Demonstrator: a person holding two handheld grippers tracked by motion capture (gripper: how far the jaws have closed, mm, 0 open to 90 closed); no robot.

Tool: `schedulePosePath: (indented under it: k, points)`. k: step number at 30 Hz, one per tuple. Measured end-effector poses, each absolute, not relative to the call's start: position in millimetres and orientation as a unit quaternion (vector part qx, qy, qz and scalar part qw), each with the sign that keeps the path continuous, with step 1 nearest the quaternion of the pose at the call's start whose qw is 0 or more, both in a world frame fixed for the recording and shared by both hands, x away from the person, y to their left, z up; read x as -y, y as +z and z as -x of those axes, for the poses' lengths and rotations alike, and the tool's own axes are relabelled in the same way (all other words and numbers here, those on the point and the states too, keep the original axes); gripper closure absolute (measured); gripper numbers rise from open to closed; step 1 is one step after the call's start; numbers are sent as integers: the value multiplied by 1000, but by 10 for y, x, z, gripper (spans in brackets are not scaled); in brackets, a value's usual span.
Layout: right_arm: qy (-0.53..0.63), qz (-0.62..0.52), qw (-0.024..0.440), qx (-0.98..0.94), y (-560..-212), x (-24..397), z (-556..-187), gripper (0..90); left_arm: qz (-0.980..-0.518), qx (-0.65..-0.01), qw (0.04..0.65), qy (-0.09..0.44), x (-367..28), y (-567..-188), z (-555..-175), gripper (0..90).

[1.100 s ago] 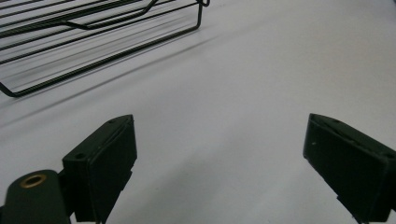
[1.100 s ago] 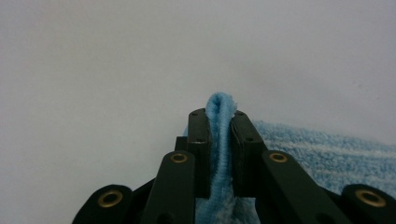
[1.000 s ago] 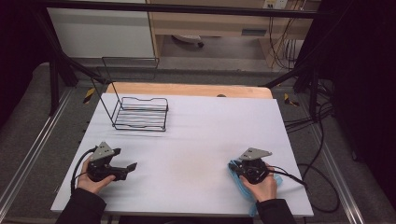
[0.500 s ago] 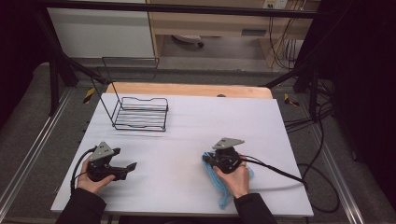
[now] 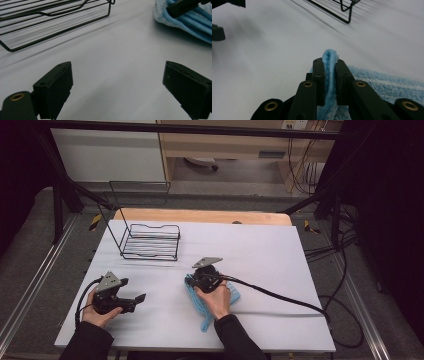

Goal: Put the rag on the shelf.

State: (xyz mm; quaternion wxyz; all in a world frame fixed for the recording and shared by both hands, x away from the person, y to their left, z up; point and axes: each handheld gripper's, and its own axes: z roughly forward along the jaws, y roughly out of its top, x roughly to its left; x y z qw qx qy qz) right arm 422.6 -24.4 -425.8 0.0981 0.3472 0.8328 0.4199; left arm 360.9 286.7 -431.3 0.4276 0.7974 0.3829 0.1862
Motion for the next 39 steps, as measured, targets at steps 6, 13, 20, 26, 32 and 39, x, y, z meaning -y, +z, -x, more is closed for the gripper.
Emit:
schedulePosePath:
  k: [6,13,20,26,32,39]
  points:
    - [420,-347,97,-833,-4303,-22,-4366,810,-798,-382,428,185,-2868,-4311,-3612,92]
    - [404,-345,99,-841,-4446,-193,-4424,767,-797,-383,429,184,-2875,-4314,-3612,92]
    - [438,-311,94,-838,-4214,-113,-4340,271,-797,-384,429,182,-2869,-4319,-3611,92]
    - [431,-308,112,-841,-4013,232,-4279,272,-798,-383,428,181,-2861,-4319,-3607,92]
    - [408,-322,108,-847,-4058,743,-4154,382,-800,-383,425,179,-2847,-4325,-3610,92]
    - [379,-352,109,-849,-4255,1171,-4068,410,-801,-383,424,178,-2827,-4327,-3606,91]
